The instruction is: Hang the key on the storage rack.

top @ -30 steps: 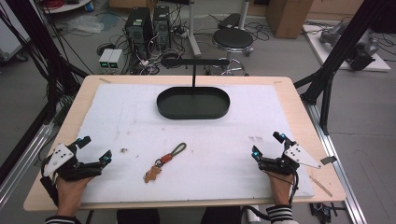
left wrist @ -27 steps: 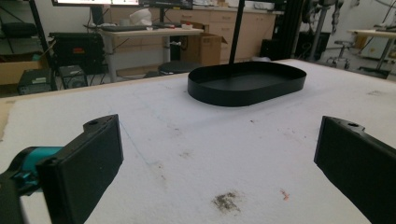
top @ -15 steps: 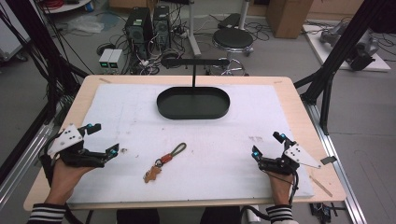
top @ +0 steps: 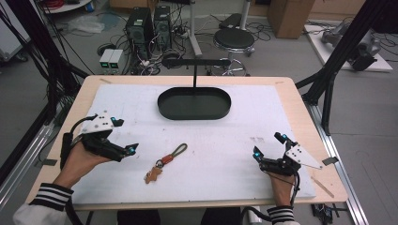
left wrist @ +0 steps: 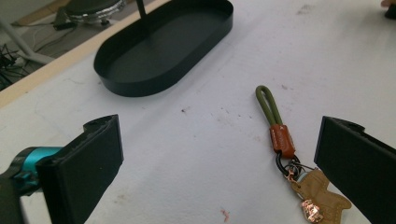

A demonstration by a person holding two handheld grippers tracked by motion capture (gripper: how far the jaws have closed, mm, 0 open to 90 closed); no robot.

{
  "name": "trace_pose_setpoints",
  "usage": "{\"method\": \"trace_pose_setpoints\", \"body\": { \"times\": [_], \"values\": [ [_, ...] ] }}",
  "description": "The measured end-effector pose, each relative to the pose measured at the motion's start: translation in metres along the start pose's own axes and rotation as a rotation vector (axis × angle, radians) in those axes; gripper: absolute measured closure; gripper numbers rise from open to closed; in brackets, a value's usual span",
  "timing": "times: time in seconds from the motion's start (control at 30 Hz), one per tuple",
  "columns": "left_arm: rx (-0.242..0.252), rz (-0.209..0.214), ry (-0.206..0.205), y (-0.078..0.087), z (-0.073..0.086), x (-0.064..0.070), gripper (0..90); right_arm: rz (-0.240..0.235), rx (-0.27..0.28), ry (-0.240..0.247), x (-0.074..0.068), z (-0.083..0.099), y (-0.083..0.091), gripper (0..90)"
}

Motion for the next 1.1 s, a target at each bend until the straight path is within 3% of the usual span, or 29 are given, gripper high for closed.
{"method": "trace_pose_setpoints", "body": {
  "times": [0.1, 0.23, 0.53, 0.83, 1.1],
  "values": [
    [-0.057, 0.039, -0.021, -0.013, 0.002, 0.007, 1.7, -0.001, -0.004, 0.0, 0.0, 0.001, 0.0, 0.4],
    [-0.078, 0.064, -0.023, -0.023, 0.0, 0.011, 1.7, 0.001, -0.004, 0.002, 0.0, 0.001, 0.0, 0.4],
    [-0.189, 0.163, -0.071, -0.05, -0.003, 0.025, 1.7, 0.002, -0.014, 0.006, -0.001, 0.001, 0.0, 0.5],
    [-0.285, 0.223, -0.116, -0.071, -0.003, 0.037, 1.7, 0.0, -0.011, 0.011, -0.001, 0.001, -0.001, 0.4],
    [-0.337, 0.274, -0.139, -0.084, -0.008, 0.045, 3.7, 0.0, -0.007, 0.005, -0.001, 0.001, -0.001, 0.4]
  ]
}}
Point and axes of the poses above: each handheld gripper's, and its own axes: y roughly backward along the jaws, z roughly out of its underside, x roughly to its right, the point moved 10 cm from there along -y, roughly forward along the jaws, and after that the axes turned 15 degrees about -y, right-handed, at the moved point
